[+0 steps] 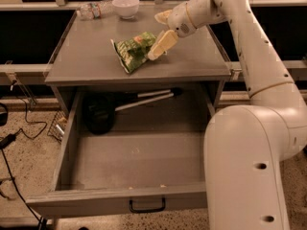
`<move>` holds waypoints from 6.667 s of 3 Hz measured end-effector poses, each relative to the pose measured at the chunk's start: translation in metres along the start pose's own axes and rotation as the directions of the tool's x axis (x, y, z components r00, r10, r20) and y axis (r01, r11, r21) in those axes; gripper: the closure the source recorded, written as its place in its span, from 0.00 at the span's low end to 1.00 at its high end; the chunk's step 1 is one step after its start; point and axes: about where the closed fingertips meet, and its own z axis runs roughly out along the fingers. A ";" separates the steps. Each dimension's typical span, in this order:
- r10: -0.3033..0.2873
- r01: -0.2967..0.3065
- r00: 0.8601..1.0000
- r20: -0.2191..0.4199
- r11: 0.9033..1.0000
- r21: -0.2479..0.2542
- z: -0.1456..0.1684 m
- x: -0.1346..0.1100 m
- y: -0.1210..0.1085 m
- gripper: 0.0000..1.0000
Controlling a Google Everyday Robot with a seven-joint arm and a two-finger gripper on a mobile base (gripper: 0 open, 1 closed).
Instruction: Place green jalapeno chip bag into top drawer
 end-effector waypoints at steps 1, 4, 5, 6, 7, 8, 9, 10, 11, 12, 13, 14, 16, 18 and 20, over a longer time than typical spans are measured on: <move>-0.020 0.020 1.000 0.002 0.999 -0.040 0.017 -0.007 0.007 0.00; -0.067 0.051 0.993 -0.093 0.985 -0.165 0.067 0.006 0.034 0.00; -0.067 0.051 0.993 -0.093 0.985 -0.166 0.067 0.006 0.035 0.26; -0.067 0.051 0.993 -0.093 0.985 -0.166 0.067 0.006 0.035 0.50; -0.067 0.051 0.993 -0.093 0.985 -0.166 0.067 0.006 0.035 0.81; -0.067 0.051 0.993 -0.093 0.985 -0.166 0.067 0.006 0.035 1.00; -0.063 0.045 0.993 -0.100 0.983 -0.179 0.056 -0.005 0.044 1.00; -0.076 0.055 0.991 -0.110 0.982 -0.182 0.042 -0.018 0.055 1.00; -0.073 0.054 0.990 -0.125 0.988 -0.147 0.009 -0.031 0.076 1.00; -0.063 0.046 0.989 -0.137 0.991 -0.125 -0.010 -0.033 0.103 1.00; -0.059 0.051 0.988 -0.140 0.997 -0.062 -0.031 -0.039 0.132 1.00; -0.028 0.024 0.986 -0.163 0.999 -0.022 -0.025 -0.022 0.184 1.00; -0.005 0.001 0.986 -0.164 1.000 -0.022 -0.028 -0.011 0.192 1.00; 0.091 -0.097 0.980 -0.176 0.995 -0.028 -0.029 0.031 0.224 1.00; 0.165 -0.176 0.974 -0.152 0.982 -0.065 0.014 0.099 0.261 1.00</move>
Offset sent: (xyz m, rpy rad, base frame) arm -0.0117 0.0453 -0.0232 -0.0926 0.0261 0.1233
